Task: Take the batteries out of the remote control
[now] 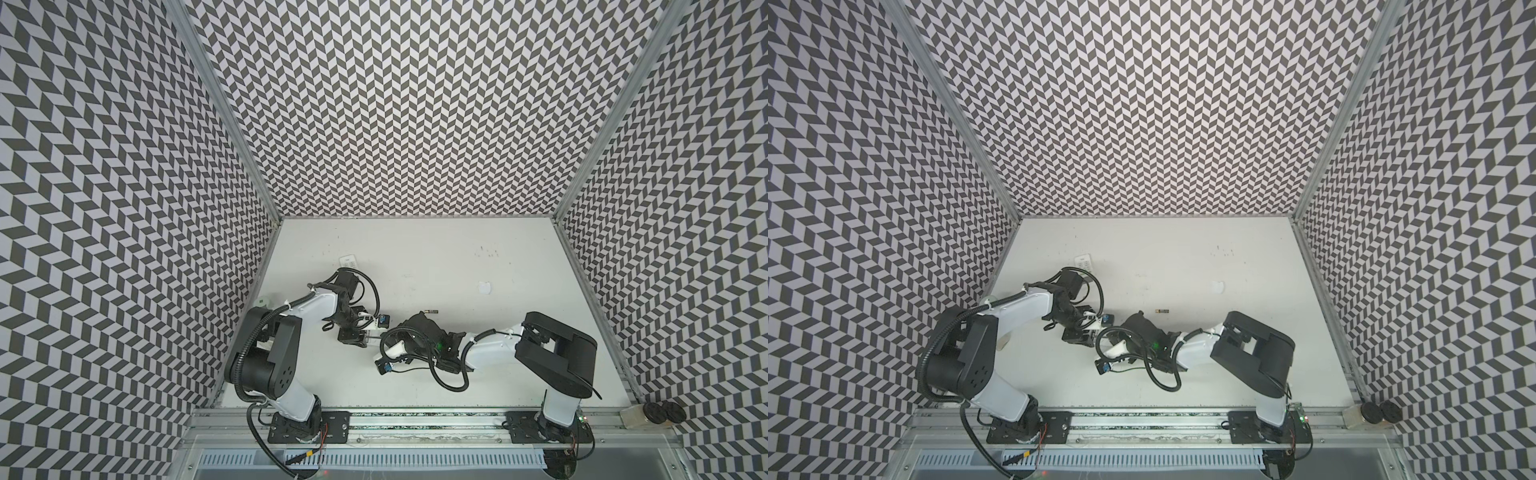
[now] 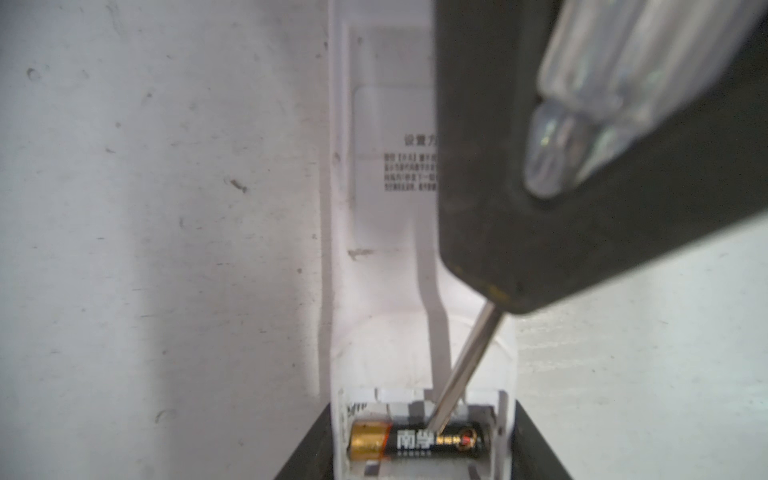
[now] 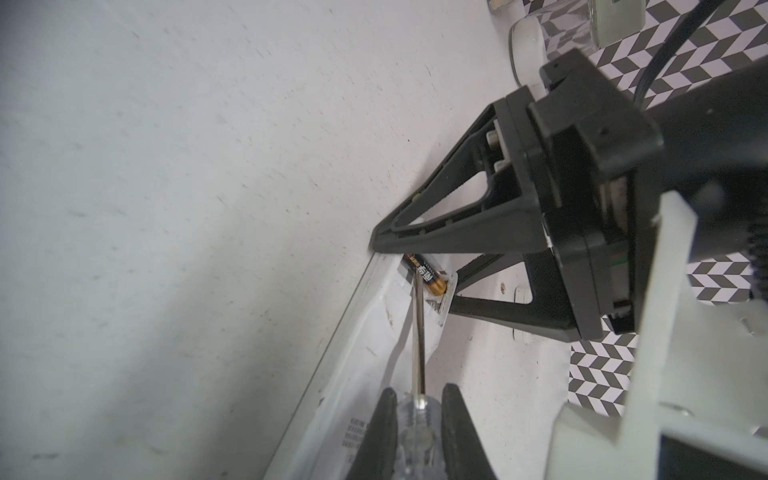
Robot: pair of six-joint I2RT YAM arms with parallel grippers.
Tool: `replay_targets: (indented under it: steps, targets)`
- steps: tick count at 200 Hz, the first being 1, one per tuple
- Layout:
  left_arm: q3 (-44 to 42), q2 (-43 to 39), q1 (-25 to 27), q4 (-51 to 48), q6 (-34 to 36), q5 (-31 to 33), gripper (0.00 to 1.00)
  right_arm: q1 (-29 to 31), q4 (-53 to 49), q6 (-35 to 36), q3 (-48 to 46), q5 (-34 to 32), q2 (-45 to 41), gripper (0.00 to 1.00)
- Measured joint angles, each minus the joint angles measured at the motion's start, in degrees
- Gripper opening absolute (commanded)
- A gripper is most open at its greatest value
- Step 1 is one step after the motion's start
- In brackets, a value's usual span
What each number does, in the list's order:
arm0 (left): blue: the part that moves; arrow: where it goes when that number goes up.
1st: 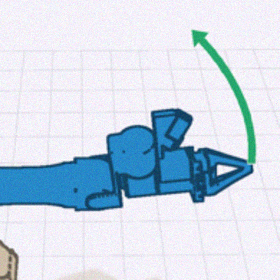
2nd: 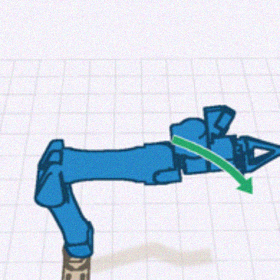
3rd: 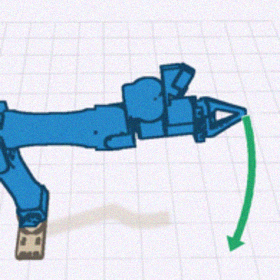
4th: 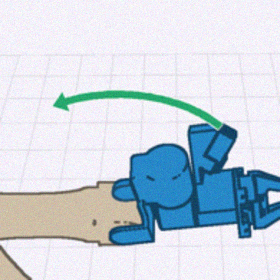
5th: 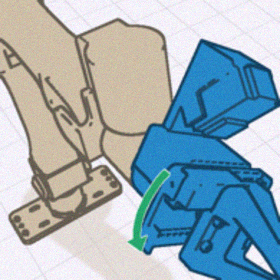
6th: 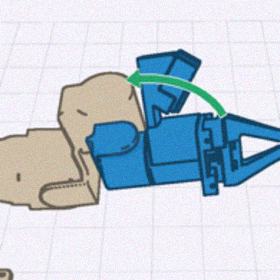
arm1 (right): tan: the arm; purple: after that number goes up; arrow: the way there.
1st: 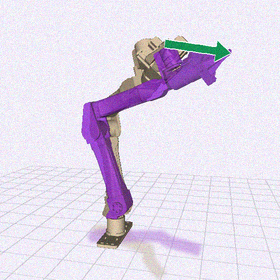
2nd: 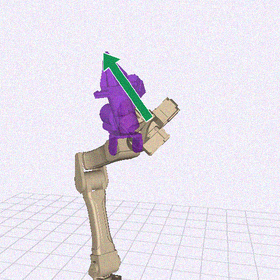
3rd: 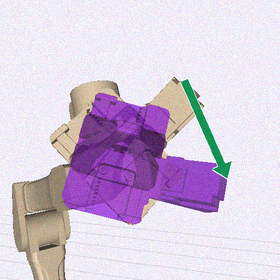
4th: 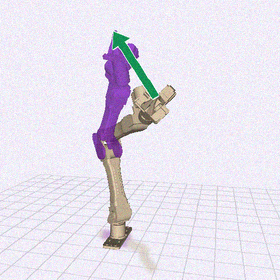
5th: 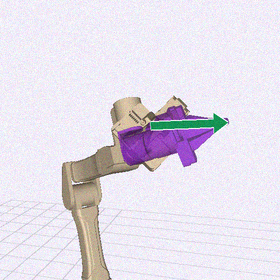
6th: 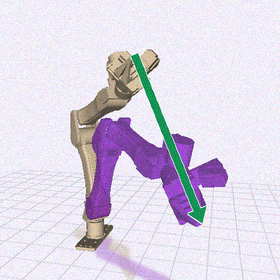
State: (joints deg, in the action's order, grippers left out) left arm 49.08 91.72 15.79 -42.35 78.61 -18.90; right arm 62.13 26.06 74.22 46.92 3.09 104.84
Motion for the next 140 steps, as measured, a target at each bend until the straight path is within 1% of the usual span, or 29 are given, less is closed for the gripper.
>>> replay_targets:
  steps: [46,89,112,133,140]
  targets:
    - [0.9,0.5,0.3,-1.2,0.2,0.3,0.41,0.0,-2.6,2.4,2.1,1.2,0.2,0.0]
    - [1.4,0.9,0.7,-1.9,0.0,0.5,0.41,0.5,0.3,3.3,2.1,1.0,1.8,0.0]
    - [1.4,0.9,0.7,-1.9,0.0,0.8,0.5,1.0,1.8,2.8,1.6,-0.2,2.1,0.0]
    - [1.4,0.8,0.6,-1.9,0.0,0.8,0.61,1.1,3.2,2.7,0.8,-0.9,2.1,0.0]
    - [1.4,0.8,0.6,-1.9,0.0,0.9,0.63,1.1,3.2,2.7,0.7,-1.0,2.0,0.0]
